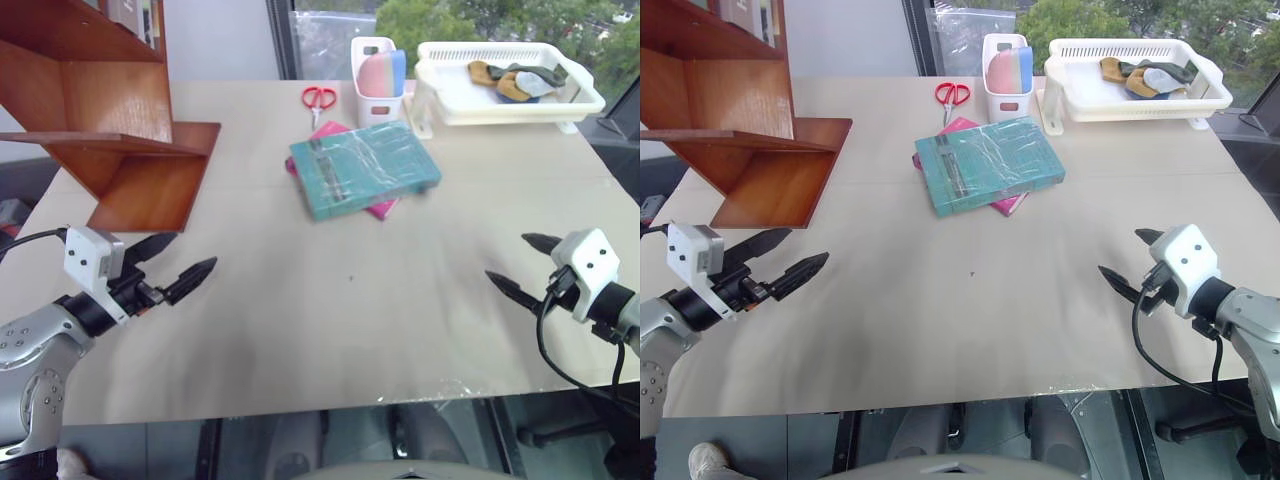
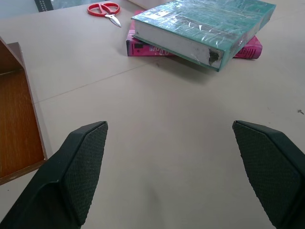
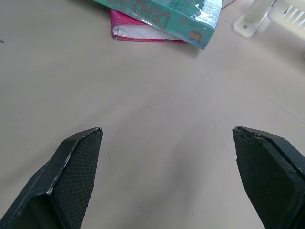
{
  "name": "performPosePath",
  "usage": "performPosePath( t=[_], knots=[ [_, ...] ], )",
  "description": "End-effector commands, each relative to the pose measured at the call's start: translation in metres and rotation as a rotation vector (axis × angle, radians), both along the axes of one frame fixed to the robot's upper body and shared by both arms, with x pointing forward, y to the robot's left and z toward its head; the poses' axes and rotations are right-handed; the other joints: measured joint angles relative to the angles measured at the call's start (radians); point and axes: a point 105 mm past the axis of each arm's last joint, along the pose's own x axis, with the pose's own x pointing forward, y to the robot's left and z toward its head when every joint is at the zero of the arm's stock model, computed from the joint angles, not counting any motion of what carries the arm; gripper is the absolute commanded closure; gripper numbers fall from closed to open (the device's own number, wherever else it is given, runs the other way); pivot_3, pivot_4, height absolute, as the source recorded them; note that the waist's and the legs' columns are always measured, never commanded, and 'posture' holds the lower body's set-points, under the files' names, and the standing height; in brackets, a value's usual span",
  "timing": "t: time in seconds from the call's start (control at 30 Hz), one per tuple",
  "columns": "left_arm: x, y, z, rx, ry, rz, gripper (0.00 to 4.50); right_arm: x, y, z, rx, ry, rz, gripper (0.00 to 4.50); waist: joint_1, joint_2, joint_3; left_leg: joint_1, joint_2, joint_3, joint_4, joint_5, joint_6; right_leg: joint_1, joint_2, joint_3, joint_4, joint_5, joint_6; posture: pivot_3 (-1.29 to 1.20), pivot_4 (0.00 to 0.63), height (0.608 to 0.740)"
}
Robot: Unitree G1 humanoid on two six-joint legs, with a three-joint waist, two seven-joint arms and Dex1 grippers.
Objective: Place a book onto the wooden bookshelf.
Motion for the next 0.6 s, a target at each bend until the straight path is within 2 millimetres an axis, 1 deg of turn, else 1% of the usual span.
performPosePath(
  t=[0.03, 0.2, 0.37, 0.43, 0.47, 0.5, 0.57, 0.6],
  knots=[
    [0.000, -0.006, 0.011, 0.017, -0.037, -0.031, 0.02, -0.001, -0.001, 0.008, -0.012, -0.036, 0.008, 0.00, 0.000, 0.000, 0.000, 0.000, 0.000, 0.000, 0.000, 0.000, 0.000, 0.000, 0.000, 0.000, 0.000, 0.000, 0.000, 0.00, 0.150, 0.740],
    [0.004, -0.018, 0.014, 0.002, -0.051, -0.078, 0.02, 0.003, -0.001, 0.005, -0.008, -0.044, 0.004, 0.00, 0.001, 0.000, 0.000, 0.000, 0.000, 0.000, 0.000, 0.000, 0.000, 0.000, 0.000, 0.000, 0.000, 0.000, 0.000, 0.00, 0.150, 0.740],
    [0.001, -0.032, 0.015, -0.006, -0.057, -0.157, 0.02, 0.009, 0.000, 0.005, -0.006, -0.052, -0.006, 0.00, -0.001, 0.000, 0.000, 0.000, 0.000, 0.001, 0.000, 0.000, 0.000, 0.000, 0.001, 0.001, 0.000, 0.000, 0.000, 0.00, 0.150, 0.740],
    [-0.002, -0.040, 0.015, 0.009, -0.059, -0.205, 0.00, 0.016, 0.000, 0.004, -0.001, -0.050, -0.021, 0.54, -0.001, 0.000, 0.000, 0.000, 0.000, 0.001, 0.000, 0.000, 0.000, 0.000, 0.001, 0.001, 0.000, 0.000, 0.000, 0.00, 0.150, 0.740],
    [-0.003, -0.045, 0.016, 0.007, -0.061, -0.225, 0.00, 0.021, 0.000, 0.004, 0.000, -0.051, -0.027, 0.97, -0.001, 0.000, 0.000, 0.000, 0.000, 0.001, 0.000, 0.000, 0.000, 0.000, 0.001, 0.001, 0.000, 0.000, 0.000, 0.00, 0.150, 0.740],
    [-0.003, -0.049, 0.017, -0.001, -0.067, -0.240, 0.00, 0.027, 0.000, 0.004, 0.003, -0.054, -0.031, 1.23, -0.003, 0.000, 0.000, 0.000, 0.000, 0.001, 0.000, 0.000, 0.000, 0.000, 0.001, 0.001, 0.000, 0.000, 0.000, 0.00, 0.150, 0.740],
    [-0.002, -0.059, 0.020, -0.010, -0.079, -0.272, 0.00, 0.048, 0.003, 0.003, 0.006, -0.057, -0.051, 2.23, -0.002, 0.000, 0.000, 0.001, 0.000, 0.001, 0.001, 0.000, 0.000, 0.000, 0.001, 0.001, 0.000, 0.000, 0.000, 0.00, 0.150, 0.740],
    [-0.002, -0.064, 0.021, -0.009, -0.084, -0.286, 0.00, 0.060, 0.006, 0.001, -0.013, -0.063, -0.062, 2.55, -0.003, 0.000, 0.000, 0.001, 0.000, 0.002, 0.001, 0.000, 0.000, 0.000, 0.001, 0.002, 0.001, 0.000, 0.000, 0.00, 0.150, 0.740]
  ],
)
